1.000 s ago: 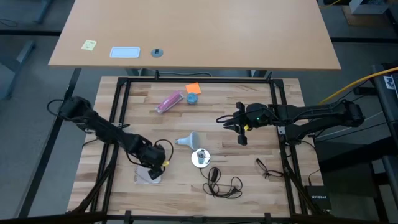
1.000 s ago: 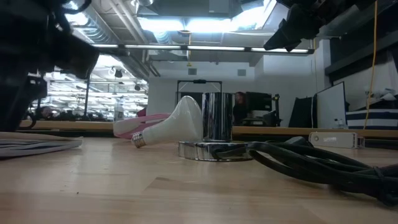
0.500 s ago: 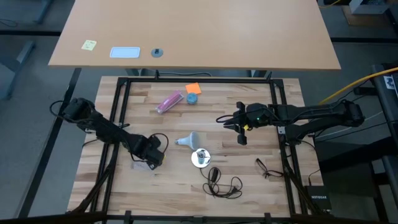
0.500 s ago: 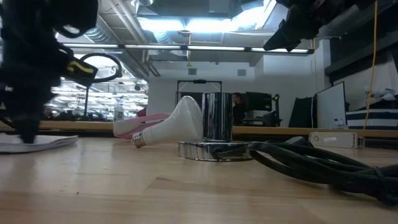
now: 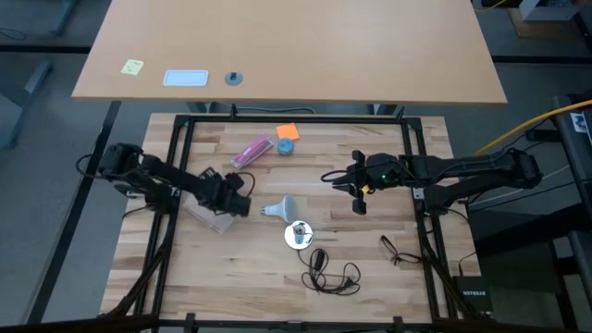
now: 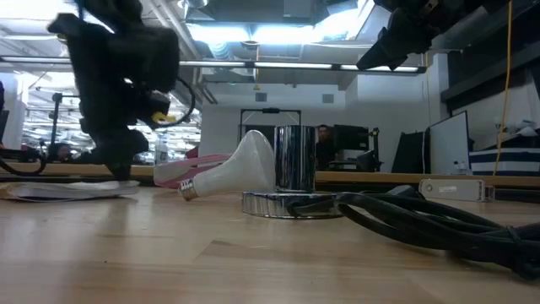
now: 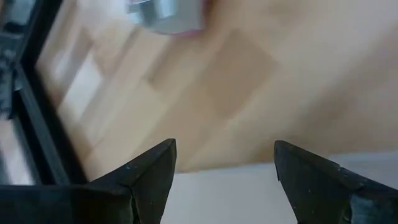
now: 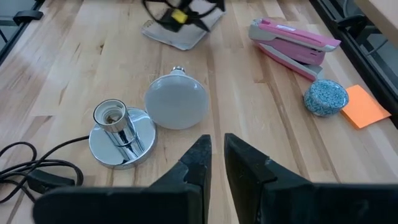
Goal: Screw lightbulb
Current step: Move the brown notebook to the top left of the table
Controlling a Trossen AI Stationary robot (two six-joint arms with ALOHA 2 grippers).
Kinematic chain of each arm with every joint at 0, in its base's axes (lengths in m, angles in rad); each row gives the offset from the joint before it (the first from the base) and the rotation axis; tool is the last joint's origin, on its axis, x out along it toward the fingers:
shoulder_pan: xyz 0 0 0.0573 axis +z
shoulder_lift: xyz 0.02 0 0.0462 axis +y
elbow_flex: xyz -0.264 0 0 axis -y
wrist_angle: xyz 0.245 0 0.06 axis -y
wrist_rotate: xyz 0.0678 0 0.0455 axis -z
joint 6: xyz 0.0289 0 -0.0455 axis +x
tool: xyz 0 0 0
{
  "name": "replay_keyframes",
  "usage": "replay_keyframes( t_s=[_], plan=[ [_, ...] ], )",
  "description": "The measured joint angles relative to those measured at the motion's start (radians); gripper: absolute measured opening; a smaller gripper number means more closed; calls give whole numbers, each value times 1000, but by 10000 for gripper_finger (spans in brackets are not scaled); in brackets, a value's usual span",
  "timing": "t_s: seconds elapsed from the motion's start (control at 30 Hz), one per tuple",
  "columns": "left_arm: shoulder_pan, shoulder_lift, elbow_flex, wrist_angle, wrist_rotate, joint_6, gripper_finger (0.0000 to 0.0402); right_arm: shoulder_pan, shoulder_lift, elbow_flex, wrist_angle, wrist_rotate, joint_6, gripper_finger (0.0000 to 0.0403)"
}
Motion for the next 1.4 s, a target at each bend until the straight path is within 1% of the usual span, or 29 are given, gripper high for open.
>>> replay_keyframes(
  t_s=[0.1, 0.17, 0.3, 0.47, 0.57, 0.73, 0.9, 1.07, 1.17, 1.3, 1.4],
  plan=[
    [59, -1, 0, 2, 3, 4, 263, 0, 0, 0, 0, -4, 0, 50],
    [82, -9, 0, 4, 32, 5, 263, 0, 0, 0, 0, -19, 0, 50],
    [90, -34, 18, -3, 149, 7, 263, 0, 0, 0, 0, -47, 0, 50],
    [55, -87, 40, -1, 327, 7, 263, 0, 0, 0, 0, -51, 0, 50],
    [25, -122, 47, 0, 410, -11, 263, 0, 0, 0, 0, -51, 0, 50],
    [-35, -169, 48, -1, 460, -99, 263, 0, 0, 0, 0, -51, 0, 50],
    [-111, -178, 47, 0, 596, -145, 263, 0, 0, 0, 0, -51, 0, 50],
    [-211, -177, 36, -3, 708, -261, 263, 0, 0, 0, 0, -51, 0, 50],
    [-279, -177, 36, 0, 736, -339, 263, 0, 0, 0, 0, -51, 0, 50],
    [-357, -177, 36, 0, 739, -452, 263, 0, 0, 0, 0, -51, 0, 50],
    [-395, -177, 36, -1, 735, -554, 263, 0, 0, 0, 0, -51, 0, 50]
  ],
)
